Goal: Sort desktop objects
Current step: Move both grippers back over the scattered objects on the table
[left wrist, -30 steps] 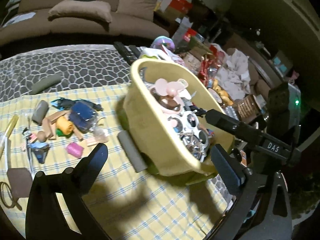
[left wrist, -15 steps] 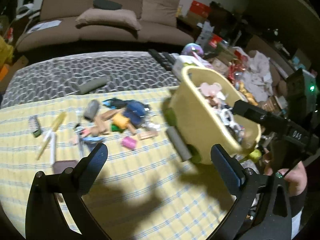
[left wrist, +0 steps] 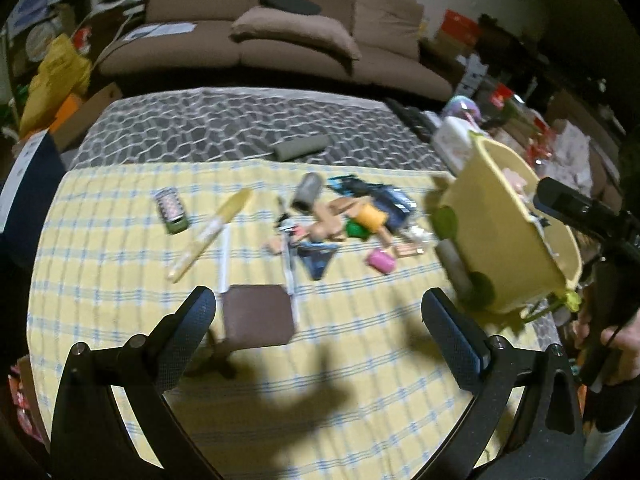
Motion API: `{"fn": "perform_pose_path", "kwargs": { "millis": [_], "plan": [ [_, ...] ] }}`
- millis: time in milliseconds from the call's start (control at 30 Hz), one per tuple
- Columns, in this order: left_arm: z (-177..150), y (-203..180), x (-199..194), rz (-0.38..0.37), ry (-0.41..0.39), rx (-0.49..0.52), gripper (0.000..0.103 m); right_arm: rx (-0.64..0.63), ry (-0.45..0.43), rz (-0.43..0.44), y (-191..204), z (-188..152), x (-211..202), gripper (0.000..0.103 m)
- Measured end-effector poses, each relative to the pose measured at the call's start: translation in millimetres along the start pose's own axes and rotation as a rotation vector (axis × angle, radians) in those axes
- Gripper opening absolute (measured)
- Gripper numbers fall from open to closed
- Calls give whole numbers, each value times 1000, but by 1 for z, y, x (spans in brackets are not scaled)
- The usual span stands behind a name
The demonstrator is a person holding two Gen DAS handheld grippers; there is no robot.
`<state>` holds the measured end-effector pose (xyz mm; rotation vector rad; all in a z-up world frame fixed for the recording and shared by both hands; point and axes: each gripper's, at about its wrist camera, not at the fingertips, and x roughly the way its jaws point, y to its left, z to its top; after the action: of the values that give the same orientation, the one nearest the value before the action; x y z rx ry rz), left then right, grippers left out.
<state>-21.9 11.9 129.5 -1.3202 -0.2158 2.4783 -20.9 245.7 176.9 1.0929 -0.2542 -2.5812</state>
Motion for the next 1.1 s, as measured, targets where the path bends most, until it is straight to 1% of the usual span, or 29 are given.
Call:
{"fn": "perform_pose_path", "kwargs": {
  "millis": [167,333,400,500,667,833,933,1100],
  "plan": [
    [-7,26,4,50,6,-21,103,24,31,33,8,-3,18,103],
    [-18,53,14,128,32,-35,103,41,56,68,16,-6,30,103],
    [-22,63,20,132,51,-49,103,23,71,76,24,-8,36,103],
    [-29,74,31,132,85,-60,103,-22,104,54,37,-12,47,103],
    [-38,77,48,128,133,-43,103,-75,163,34,50,-23,67,103],
    [-46,69,65,151,180,16,103,-89,205,12,51,-33,86,103],
    [-47,64,70,166,188,43,103,-88,224,-10,46,-36,96,103],
    [-48,66,75,152,194,36,103,-88,244,-51,34,-42,111,102]
  ]
}}
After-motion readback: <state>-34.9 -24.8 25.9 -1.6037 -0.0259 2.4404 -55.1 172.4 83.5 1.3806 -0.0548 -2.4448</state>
